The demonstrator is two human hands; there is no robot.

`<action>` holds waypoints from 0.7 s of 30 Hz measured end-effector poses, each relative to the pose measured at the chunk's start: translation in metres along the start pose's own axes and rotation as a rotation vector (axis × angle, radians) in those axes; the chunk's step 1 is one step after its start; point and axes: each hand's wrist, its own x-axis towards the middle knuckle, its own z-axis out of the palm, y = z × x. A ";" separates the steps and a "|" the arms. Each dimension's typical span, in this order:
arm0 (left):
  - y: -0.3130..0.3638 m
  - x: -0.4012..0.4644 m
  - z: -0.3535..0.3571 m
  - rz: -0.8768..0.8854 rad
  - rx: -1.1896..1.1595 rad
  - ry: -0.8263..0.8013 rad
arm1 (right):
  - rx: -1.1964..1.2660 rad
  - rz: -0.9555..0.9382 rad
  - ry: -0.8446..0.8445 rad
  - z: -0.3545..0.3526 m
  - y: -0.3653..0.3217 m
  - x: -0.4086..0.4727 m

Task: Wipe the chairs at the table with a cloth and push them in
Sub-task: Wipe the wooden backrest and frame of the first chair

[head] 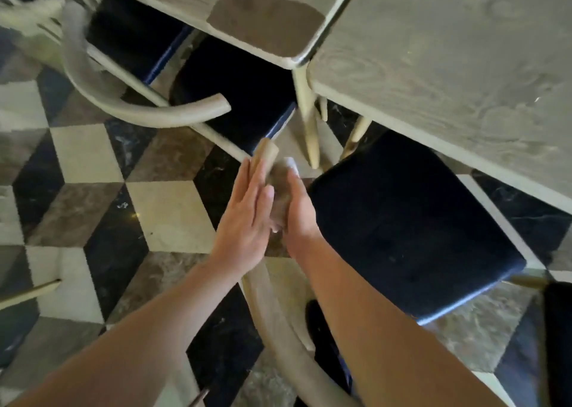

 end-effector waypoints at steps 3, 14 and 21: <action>0.000 -0.003 0.001 0.019 0.153 0.016 | -0.065 -0.074 0.000 0.013 0.015 0.008; -0.004 -0.007 0.006 0.087 0.399 0.000 | -0.515 -0.208 0.160 -0.038 0.095 0.131; 0.005 -0.002 0.005 0.004 0.494 -0.039 | -0.406 -0.120 0.141 -0.016 0.074 0.116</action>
